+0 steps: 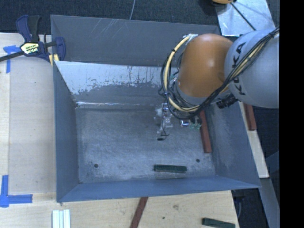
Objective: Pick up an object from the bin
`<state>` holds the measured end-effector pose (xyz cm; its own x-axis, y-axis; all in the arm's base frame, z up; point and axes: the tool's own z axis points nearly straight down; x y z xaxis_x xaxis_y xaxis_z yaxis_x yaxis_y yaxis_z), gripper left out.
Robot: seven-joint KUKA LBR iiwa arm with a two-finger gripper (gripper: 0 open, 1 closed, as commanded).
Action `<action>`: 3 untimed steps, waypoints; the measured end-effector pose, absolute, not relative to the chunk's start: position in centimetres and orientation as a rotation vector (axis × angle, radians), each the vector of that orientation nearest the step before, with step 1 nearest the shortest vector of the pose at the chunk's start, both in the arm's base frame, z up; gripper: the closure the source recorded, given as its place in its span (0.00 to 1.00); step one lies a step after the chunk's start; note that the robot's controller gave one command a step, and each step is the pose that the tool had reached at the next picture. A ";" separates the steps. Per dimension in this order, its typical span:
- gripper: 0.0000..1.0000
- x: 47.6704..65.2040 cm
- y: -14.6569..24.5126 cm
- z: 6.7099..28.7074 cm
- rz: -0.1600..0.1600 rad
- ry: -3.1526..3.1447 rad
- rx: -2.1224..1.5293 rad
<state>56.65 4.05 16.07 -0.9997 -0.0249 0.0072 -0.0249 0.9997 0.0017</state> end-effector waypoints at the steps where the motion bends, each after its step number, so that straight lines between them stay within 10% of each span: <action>1: 1.00 56.3 1.7 22.2 0.003 -3.128 0.289; 2: 0.00 48.8 4.0 16.7 -0.001 -3.141 0.090; 3: 0.00 48.8 4.0 16.7 -0.001 -3.143 0.089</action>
Offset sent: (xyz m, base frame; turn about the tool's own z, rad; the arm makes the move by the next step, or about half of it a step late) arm -0.0787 -0.0003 0.0068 -0.0320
